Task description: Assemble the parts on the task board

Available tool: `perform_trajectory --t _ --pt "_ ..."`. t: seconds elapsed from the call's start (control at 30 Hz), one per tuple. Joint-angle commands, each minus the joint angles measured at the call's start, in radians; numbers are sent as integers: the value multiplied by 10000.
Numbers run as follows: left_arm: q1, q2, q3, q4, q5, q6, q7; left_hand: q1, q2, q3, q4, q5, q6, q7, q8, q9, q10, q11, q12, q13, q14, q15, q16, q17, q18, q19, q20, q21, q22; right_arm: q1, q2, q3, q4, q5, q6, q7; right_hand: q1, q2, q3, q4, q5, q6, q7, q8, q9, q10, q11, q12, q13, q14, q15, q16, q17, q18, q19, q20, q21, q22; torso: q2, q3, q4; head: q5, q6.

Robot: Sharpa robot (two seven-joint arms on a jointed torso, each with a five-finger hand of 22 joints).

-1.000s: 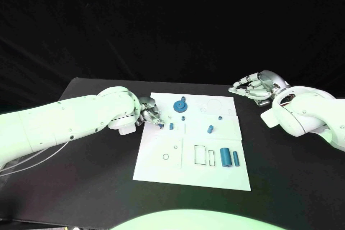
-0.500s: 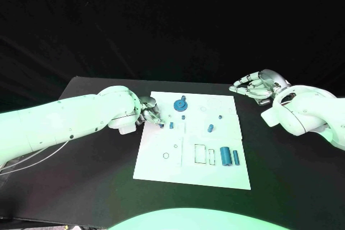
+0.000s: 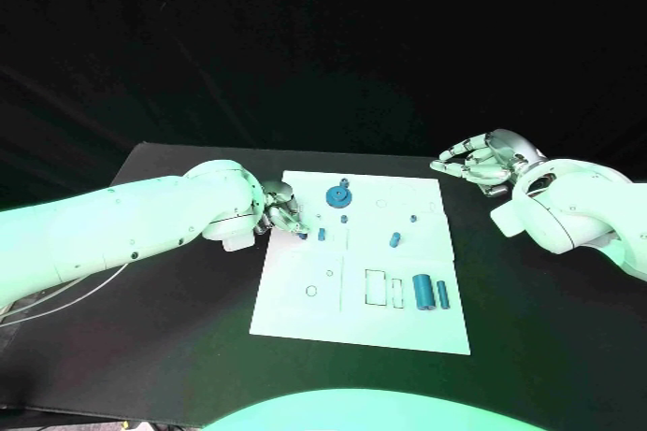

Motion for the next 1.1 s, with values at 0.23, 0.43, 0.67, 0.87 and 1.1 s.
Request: perform_trajectory --t 0.23,0.43,0.67,0.87,1.1 --pt "-5 17 2 -15 -44 249 95 32 58 1431 -1371 42 30 -58 24 11 46 15 56 -5 1058 -52 69 2635 -99 66 17 64 9 -5 0 1 0 -22 120 110 -96 -30 -22 -30 53 -75 9 67 -11 35 -2 42 -6 936 -90 -65 2237 194 663 -62 -34 1873 0 -5 15 -12 -47" --pt "-5 63 -4 -64 -45 246 98 32 58 1431 -1371 42 30 -58 24 11 46 15 56 -5 1058 -52 69 2635 -99 66 17 64 9 -5 5 1 6 -22 121 113 -96 -30 -22 -30 53 -75 9 67 -11 35 -2 42 -6 936 -90 -65 2237 194 663 -62 -34 1873 5 -4 7 -10 -58" --pt "-23 168 -24 -167 -46 270 98 32 58 1431 -1371 42 30 -58 24 11 46 15 56 -5 1058 -52 69 2635 -99 66 17 64 9 -5 5 1 15 -22 124 114 -96 -30 -22 -30 53 -75 9 67 -11 35 -2 42 -6 936 -90 -65 2237 194 663 -62 -34 1873 8 -7 13 -32 -78" --pt "-35 243 -49 -214 -46 329 94 22 53 1449 -1377 39 35 -56 25 11 49 16 56 -4 1058 -51 69 2635 -99 65 17 63 8 -5 3 1 19 -22 125 114 -96 -30 -22 -30 53 -75 9 67 -11 35 -2 42 -6 936 -90 -65 2237 194 663 -62 -34 1873 6 2 5 -31 -100" --pt "-57 306 -72 -256 -45 395 81 18 52 1457 -1379 38 37 -55 25 11 47 17 53 -9 1058 -51 69 2635 -98 62 17 62 5 -5 -25 1 15 -22 123 117 -129 -15 -8 -35 71 -84 9 90 -21 24 -2 37 -18 933 -91 -73 2223 193 665 -63 -33 1875 -8 -7 26 -44 -146"
